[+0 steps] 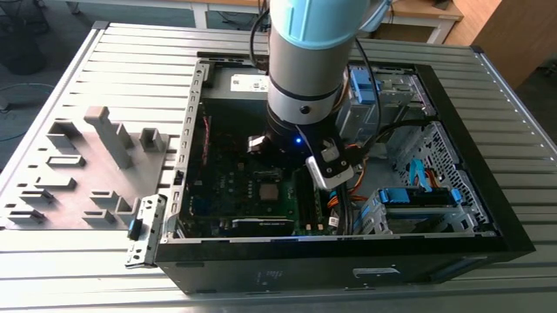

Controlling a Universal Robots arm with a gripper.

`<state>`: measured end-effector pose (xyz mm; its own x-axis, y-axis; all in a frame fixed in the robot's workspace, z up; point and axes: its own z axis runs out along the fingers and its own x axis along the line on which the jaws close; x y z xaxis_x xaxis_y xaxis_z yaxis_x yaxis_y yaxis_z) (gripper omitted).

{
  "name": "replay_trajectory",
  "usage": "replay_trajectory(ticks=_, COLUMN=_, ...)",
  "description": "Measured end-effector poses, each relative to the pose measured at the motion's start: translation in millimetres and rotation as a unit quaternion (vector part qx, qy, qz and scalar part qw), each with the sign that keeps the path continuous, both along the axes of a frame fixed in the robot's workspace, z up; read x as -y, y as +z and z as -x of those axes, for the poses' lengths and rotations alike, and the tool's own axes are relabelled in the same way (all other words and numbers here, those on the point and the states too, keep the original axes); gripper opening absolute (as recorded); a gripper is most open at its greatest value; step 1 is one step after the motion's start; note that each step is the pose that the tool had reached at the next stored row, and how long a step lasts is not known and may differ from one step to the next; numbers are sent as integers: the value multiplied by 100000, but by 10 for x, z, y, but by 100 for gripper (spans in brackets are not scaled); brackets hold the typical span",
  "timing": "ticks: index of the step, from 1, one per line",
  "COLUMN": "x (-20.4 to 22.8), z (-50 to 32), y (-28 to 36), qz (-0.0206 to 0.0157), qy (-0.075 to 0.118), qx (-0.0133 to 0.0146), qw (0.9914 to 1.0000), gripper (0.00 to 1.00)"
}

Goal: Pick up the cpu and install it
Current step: 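Close the cpu cover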

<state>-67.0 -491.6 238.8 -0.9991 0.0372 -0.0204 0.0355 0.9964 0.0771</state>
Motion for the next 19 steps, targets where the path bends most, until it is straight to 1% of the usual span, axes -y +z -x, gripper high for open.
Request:
replay_trajectory(ticks=4, x=55, z=0, y=-1, qz=4, qy=192, qx=-5, qw=100000, gripper=11)
replay_trajectory(ticks=9, x=99, z=0, y=-9, qz=3, qy=399, qx=-98, qw=99999, gripper=11)
replay_trajectory(ticks=15, x=130, z=-20, y=-33, qz=1, qy=634, qx=-487, qw=99997, gripper=11)
replay_trajectory(ticks=19, x=136, z=-63, y=-45, qz=19, qy=822, qx=-784, qw=99994, gripper=11)
